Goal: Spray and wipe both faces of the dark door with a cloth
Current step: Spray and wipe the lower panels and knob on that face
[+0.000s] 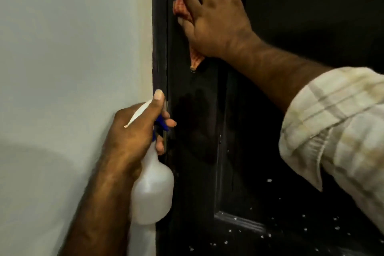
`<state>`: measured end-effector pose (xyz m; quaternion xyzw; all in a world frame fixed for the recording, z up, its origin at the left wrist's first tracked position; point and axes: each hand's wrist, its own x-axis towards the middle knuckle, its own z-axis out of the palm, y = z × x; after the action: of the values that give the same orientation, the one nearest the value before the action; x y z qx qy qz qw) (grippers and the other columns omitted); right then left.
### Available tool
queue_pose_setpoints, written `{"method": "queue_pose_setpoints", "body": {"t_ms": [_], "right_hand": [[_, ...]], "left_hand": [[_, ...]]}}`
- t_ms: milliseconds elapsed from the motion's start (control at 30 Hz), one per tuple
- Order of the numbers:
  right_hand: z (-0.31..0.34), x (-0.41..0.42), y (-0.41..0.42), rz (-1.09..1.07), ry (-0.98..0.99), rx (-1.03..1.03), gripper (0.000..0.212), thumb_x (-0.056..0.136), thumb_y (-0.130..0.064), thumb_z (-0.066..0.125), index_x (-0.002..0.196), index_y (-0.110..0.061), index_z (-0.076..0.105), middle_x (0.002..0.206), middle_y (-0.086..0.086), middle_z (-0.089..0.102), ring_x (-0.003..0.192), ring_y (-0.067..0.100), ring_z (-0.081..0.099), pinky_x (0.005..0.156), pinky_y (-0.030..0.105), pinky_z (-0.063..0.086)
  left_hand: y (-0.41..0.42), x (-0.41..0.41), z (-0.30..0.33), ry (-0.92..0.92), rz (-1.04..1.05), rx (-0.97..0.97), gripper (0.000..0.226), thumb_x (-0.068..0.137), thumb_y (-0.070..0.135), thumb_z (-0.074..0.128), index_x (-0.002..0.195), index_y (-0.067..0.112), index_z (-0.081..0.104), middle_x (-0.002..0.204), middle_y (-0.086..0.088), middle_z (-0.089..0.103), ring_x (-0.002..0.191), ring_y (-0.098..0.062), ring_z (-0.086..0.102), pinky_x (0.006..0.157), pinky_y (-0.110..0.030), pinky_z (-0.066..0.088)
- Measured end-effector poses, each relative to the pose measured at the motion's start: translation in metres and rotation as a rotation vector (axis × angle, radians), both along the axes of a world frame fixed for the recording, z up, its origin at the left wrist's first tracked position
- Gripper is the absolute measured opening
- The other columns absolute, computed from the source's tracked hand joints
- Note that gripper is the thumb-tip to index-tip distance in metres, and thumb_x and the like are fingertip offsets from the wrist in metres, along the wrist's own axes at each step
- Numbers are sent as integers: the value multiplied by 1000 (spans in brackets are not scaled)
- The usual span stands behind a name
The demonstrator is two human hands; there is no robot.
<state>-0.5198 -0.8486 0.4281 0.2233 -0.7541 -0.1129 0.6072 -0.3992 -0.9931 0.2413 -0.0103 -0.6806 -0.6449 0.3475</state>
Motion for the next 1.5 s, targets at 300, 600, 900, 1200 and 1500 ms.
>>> {"method": "queue_pose_setpoints", "body": {"t_ms": [300, 600, 900, 1200, 1500], "right_hand": [[-326, 22, 51, 148, -234, 352, 60, 110, -35, 42, 164, -10, 41, 172, 19, 34, 163, 39, 23, 133, 56, 10], [-455, 78, 187, 33, -339, 62, 70, 95, -32, 68, 161, -18, 49, 164, 7, 50, 155, 32, 37, 134, 51, 17], [-465, 68, 145, 20, -178, -495, 73, 99, -28, 65, 164, -10, 40, 174, 11, 27, 161, 44, 23, 132, 62, 3], [-499, 87, 264, -20, -218, -277, 65, 98, -34, 66, 159, -16, 52, 164, 12, 49, 153, 40, 42, 133, 56, 14], [-524, 80, 221, -72, -99, -830, 73, 110, -40, 49, 166, 2, 27, 173, 31, 11, 160, 57, 5, 127, 74, 7]], "left_hand": [[12, -1, -127, -97, 76, 93, 57, 104, 61, 48, 91, 12, 75, 84, -3, 80, 58, -36, 62, 52, -34, 52], [47, 27, -253, -295, 2, 70, 61, 105, 65, 42, 93, 17, 77, 93, -3, 80, 61, -39, 63, 62, -44, 55], [92, 33, -269, -216, -210, 32, 60, 93, 64, 42, 93, 13, 74, 92, 7, 80, 48, -16, 61, 55, -33, 54], [121, 37, -291, -273, -340, 148, 53, 89, 65, 50, 101, 16, 69, 105, -3, 81, 60, -27, 74, 56, -34, 64], [133, 41, -311, -244, -380, 37, 54, 97, 56, 48, 93, 8, 72, 95, -4, 79, 47, -21, 56, 42, -27, 48]]}}
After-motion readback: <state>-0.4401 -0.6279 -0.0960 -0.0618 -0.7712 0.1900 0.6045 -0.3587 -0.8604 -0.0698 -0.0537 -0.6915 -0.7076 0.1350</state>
